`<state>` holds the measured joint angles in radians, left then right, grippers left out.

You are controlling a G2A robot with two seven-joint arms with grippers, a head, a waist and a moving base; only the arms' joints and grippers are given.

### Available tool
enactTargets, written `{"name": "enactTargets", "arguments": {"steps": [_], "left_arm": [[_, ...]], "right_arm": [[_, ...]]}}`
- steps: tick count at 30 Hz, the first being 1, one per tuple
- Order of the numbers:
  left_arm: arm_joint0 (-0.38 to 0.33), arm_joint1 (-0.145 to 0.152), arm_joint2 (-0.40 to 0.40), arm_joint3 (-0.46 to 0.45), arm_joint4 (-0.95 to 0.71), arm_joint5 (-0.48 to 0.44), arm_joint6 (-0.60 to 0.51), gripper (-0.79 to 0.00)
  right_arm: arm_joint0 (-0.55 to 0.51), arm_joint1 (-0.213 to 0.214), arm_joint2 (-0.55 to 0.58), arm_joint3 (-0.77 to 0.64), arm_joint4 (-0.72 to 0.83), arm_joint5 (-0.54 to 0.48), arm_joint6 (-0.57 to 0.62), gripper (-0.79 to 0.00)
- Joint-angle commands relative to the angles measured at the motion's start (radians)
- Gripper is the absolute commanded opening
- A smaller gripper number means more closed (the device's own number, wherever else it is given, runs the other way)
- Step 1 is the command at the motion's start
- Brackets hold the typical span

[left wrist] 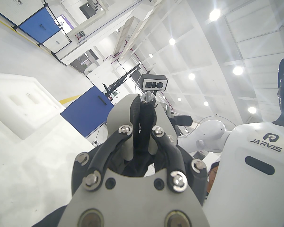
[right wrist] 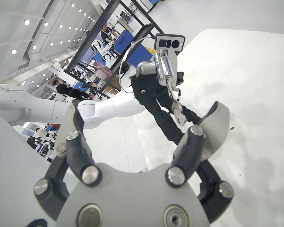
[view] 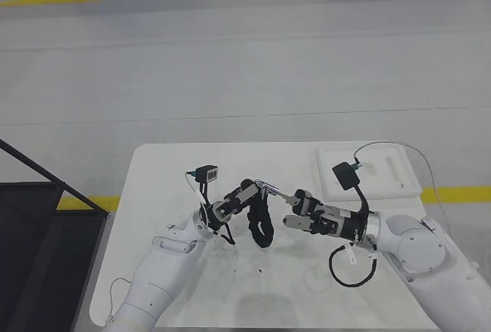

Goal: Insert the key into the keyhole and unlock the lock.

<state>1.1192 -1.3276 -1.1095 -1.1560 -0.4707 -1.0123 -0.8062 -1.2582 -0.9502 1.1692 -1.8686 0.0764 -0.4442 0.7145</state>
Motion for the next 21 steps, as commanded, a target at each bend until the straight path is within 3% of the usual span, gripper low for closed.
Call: {"name": "enactTargets", "arguments": {"steps": [1, 21], "left_arm": [[0.000, 0.000, 0.000, 0.000, 0.000, 0.000, 0.000, -0.785], [0.000, 0.000, 0.000, 0.000, 0.000, 0.000, 0.000, -0.785]], "right_arm": [[0.004, -0.002, -0.003, -0.001, 0.001, 0.003, 0.001, 0.000], [0.062, -0.021, -0.035, 0.015, -0.009, 0.039, 0.002, 0.000]]}}
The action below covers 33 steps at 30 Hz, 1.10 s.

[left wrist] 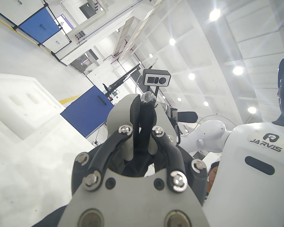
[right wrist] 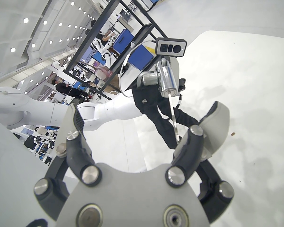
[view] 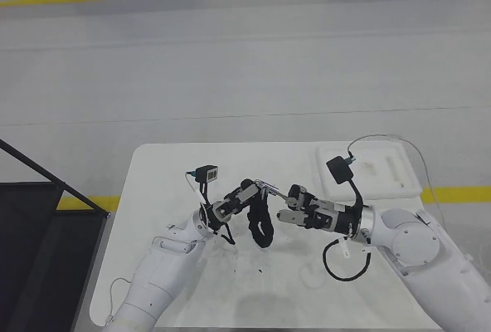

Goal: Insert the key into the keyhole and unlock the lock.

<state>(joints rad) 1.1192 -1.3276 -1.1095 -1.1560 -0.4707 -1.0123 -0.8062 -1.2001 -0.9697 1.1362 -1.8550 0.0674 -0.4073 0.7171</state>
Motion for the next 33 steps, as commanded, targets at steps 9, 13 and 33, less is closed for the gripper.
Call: {"name": "enactTargets", "arguments": {"steps": [9, 13, 33], "left_arm": [[0.000, 0.000, 0.000, 0.000, 0.000, 0.000, 0.000, -0.785], [0.000, 0.000, 0.000, 0.000, 0.000, 0.000, 0.000, -0.785], [0.000, 0.000, 0.000, 0.000, 0.000, 0.000, 0.000, -0.785]], "right_arm": [[0.030, -0.010, -0.015, 0.022, 0.000, 0.022, -0.004, 0.000], [0.040, -0.014, -0.018, 0.034, 0.002, 0.028, -0.009, 0.000], [-0.052, -0.004, 0.064, 0.013, -0.029, 0.046, 0.006, 0.000]]}}
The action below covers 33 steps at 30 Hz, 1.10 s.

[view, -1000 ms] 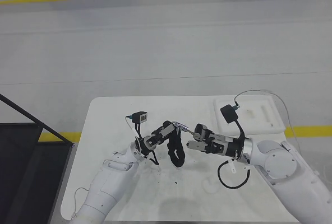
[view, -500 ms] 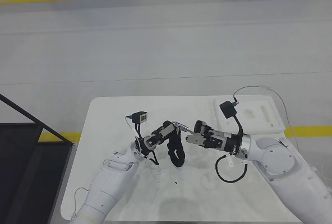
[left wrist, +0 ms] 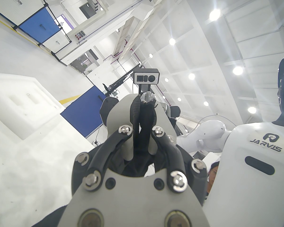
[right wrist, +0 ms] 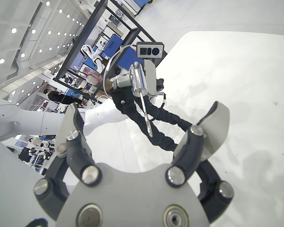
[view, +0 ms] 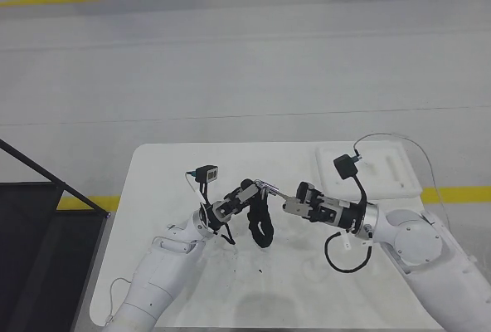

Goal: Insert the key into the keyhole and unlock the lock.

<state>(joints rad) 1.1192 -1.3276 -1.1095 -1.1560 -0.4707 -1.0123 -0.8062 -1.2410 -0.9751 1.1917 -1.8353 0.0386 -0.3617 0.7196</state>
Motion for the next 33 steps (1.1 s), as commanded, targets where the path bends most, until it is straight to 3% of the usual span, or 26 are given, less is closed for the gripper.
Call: {"name": "enactTargets", "arguments": {"steps": [1, 10, 21, 33], "left_arm": [[0.000, 0.000, 0.000, 0.000, 0.000, 0.000, 0.000, -0.785], [0.000, 0.000, 0.000, 0.000, 0.000, 0.000, 0.000, -0.785], [0.000, 0.000, 0.000, 0.000, 0.000, 0.000, 0.000, -0.785], [0.000, 0.000, 0.000, 0.000, 0.000, 0.000, 0.000, -0.785]], "right_arm": [[-0.020, 0.003, 0.015, -0.012, -0.001, -0.001, 0.007, 0.000], [-0.092, 0.011, 0.042, -0.091, -0.020, -0.011, 0.029, 0.000], [-0.101, 0.010, 0.043, -0.122, -0.039, 0.008, 0.031, 0.000], [-0.105, 0.010, 0.080, -0.129, -0.039, 0.100, 0.014, 0.000]]}}
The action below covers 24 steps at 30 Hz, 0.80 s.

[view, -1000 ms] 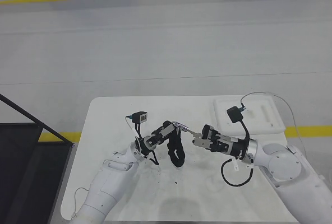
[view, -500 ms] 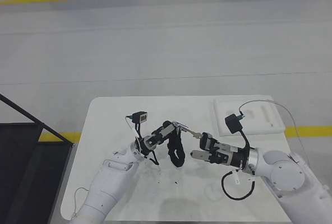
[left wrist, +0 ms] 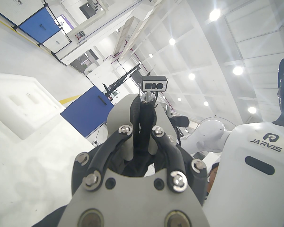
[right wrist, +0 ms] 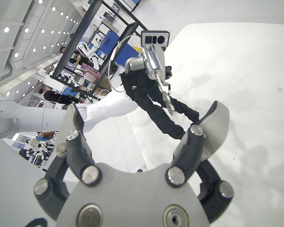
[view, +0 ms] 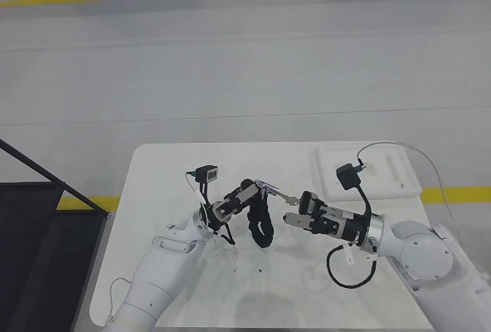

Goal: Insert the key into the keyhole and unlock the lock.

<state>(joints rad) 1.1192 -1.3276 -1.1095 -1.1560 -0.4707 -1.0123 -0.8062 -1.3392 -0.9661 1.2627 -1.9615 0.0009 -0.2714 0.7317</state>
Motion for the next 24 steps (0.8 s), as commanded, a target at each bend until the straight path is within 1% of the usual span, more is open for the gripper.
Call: {"name": "enactTargets", "arguments": {"steps": [1, 24], "left_arm": [[0.000, 0.000, 0.000, 0.000, 0.000, 0.000, 0.000, -0.785], [0.000, 0.000, 0.000, 0.000, 0.000, 0.000, 0.000, -0.785]], "right_arm": [[-0.015, 0.003, 0.015, -0.008, -0.003, 0.025, 0.012, 0.000], [-0.021, 0.004, 0.017, -0.012, 0.000, 0.033, 0.020, 0.000]]}}
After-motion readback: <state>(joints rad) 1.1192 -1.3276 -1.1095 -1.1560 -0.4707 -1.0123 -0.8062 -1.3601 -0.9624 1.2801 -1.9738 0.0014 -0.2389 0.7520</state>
